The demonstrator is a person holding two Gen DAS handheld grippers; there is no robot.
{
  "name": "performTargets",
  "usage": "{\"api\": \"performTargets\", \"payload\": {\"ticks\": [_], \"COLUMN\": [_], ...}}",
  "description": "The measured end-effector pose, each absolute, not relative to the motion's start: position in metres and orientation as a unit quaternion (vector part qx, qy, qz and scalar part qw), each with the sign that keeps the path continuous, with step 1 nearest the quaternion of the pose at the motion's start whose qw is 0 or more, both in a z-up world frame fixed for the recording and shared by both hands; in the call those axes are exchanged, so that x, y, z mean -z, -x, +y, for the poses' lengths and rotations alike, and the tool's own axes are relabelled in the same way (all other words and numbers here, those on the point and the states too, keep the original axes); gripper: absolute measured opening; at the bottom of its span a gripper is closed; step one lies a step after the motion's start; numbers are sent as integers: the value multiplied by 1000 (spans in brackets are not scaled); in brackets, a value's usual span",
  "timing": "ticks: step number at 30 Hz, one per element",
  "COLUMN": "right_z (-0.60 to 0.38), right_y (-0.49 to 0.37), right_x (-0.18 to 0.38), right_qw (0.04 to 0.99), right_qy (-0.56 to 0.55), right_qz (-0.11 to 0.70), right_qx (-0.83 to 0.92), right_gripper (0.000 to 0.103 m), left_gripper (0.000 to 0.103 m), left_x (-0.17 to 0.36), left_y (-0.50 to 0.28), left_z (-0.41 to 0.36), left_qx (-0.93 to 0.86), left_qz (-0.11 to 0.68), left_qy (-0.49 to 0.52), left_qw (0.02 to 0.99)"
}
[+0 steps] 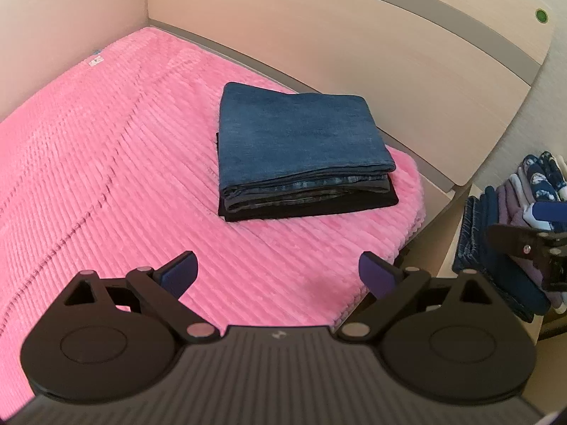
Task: Fold clothes
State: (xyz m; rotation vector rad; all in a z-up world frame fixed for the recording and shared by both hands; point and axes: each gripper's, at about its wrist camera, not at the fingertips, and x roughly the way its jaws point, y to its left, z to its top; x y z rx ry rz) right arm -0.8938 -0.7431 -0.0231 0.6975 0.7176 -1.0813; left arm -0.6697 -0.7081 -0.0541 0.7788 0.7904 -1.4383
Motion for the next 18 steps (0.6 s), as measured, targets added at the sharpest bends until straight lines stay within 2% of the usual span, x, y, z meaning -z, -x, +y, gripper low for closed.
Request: {"api": "performTargets", "payload": {"ticks": [18], "right_z": [-748], "right_y": [880], "right_x": [30], "right_qw": [745], "right_qy": [-317], "right_qz": [338], "right_qx": [480], "right_gripper": [98], "left_gripper": [99], "left_x": [58], "left_y": [659], "left_z": [-706], "left_qx": [602], "left_qz": [325], "left_qy": [-344], "left_qw": [644]}}
